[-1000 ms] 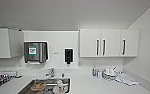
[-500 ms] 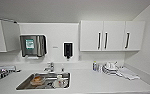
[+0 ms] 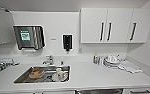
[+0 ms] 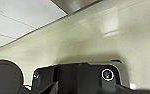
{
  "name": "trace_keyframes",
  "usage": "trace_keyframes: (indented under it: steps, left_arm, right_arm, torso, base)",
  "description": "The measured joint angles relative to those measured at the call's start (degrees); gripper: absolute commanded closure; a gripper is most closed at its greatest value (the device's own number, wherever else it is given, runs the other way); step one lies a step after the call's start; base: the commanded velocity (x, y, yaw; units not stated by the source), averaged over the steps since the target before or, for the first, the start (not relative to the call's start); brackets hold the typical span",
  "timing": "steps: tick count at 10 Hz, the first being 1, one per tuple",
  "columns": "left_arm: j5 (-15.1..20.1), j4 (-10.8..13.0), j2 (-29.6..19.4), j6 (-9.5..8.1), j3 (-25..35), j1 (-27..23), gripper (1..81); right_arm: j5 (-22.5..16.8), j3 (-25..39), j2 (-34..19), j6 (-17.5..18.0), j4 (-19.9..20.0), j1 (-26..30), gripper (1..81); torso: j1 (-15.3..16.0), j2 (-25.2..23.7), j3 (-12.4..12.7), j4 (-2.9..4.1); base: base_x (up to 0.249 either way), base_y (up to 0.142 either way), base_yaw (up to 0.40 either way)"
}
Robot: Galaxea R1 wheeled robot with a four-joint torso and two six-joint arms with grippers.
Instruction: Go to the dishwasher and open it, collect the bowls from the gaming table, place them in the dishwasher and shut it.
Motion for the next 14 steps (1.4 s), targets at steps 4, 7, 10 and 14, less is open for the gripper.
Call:
trace_keyframes:
  steps: [4, 7, 10, 14]
  left_arm:
    - [0.0, 0.0, -0.1, 0.0, 0.0, -0.5, 1.0]
    - [0.1, 0.0, -1.9, -0.13, 1.0, -0.9, 1.0]
    - [0.5, 0.0, -5.0, -0.17, 5.1, -2.9, 1.0]
    - [0.7, 0.2, -6.9, -0.17, 7.1, -2.9, 1.0]
  right_arm:
    - [-0.1, 1.0, -1.0, 0.0, 0.5, 0.7, 1.0]
    - [-0.2, 1.7, -1.3, 0.4, 0.5, 0.9, 1.0]
    - [-0.4, 2.3, -1.9, 0.4, 0.9, 1.4, 1.0]
    - [-0.4, 2.3, -1.9, 0.4, 0.9, 1.8, 1.0]
  torso:
    - [4.3, -6.7, -1.9, 0.0]
    - [8.0, -12.7, -1.9, 0.0]
    - [11.0, -17.4, -4.0, 0.0]
    - [15.8, -24.9, -10.4, 0.0]
  base:
    - [0.0, 0.0, 0.0]
    - [0.0, 0.0, 0.0]
    - [0.0, 0.0, 0.0]
    - [0.0, 0.0, 0.0]
